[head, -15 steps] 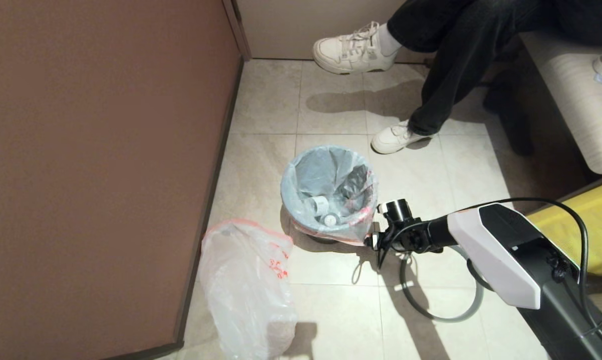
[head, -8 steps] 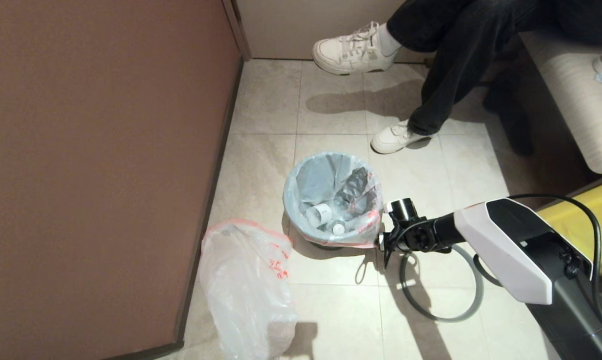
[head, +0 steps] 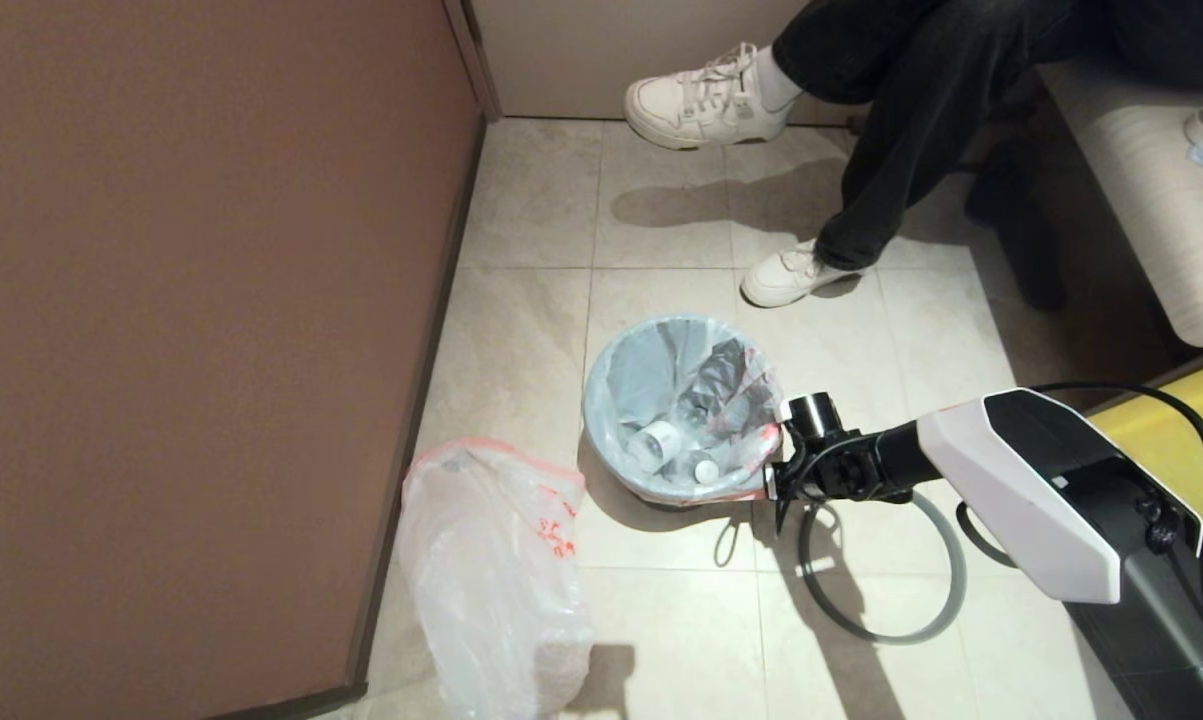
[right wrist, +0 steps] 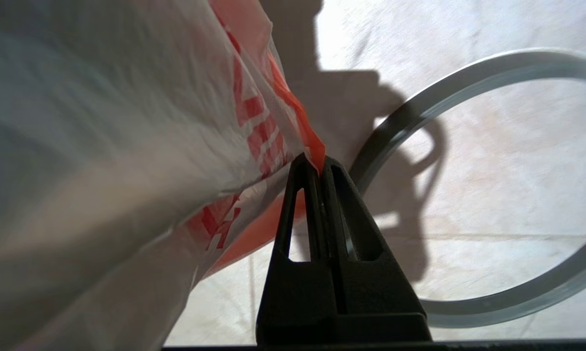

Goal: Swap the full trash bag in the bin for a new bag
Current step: Place the trash bag on the floor

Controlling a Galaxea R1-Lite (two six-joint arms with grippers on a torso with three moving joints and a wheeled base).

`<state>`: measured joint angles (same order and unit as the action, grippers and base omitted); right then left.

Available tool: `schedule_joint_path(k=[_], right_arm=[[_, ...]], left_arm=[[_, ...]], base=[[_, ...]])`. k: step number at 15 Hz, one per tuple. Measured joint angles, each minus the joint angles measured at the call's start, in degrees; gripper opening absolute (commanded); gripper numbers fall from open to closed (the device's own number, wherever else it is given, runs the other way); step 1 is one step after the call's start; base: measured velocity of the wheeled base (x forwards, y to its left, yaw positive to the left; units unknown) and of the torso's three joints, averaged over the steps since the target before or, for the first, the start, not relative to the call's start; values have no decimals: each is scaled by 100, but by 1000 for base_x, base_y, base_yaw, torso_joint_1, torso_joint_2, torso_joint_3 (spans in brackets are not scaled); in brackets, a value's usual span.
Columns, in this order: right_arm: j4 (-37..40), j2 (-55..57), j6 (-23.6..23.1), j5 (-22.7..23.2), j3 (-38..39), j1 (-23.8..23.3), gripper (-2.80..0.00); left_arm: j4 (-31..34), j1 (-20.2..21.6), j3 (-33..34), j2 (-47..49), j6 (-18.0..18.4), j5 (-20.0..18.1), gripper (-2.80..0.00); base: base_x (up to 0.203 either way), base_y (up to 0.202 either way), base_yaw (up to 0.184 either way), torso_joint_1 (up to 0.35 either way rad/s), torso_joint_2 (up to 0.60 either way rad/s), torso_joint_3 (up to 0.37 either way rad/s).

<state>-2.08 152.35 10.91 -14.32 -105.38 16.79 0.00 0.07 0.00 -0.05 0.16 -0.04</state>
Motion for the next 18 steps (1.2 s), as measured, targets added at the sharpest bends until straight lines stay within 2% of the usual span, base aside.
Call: schedule_joint_path(k=[6, 12, 15, 18], right_arm=[[-1459, -199, -1166, -848, 896, -159, -280], [-2788, -1124, -2525, -1406, 2115, -196, -280], [-2859, -1684, -2720, -1516, 2502, -194, -280], [-2471, -1996, -2523, -1329, 2757, -243, -280]], left_arm=[[0, 0, 0, 0, 4, -4, -280], [2, 0, 0, 0, 0, -2, -280], [0, 0, 0, 0, 2, -1, -280], [0, 0, 0, 0, 2, -1, -280]], base=[[0, 0, 0, 0, 0, 0], [0, 0, 0, 0, 0, 0], [0, 0, 0, 0, 0, 0], [0, 0, 0, 0, 0, 0]])
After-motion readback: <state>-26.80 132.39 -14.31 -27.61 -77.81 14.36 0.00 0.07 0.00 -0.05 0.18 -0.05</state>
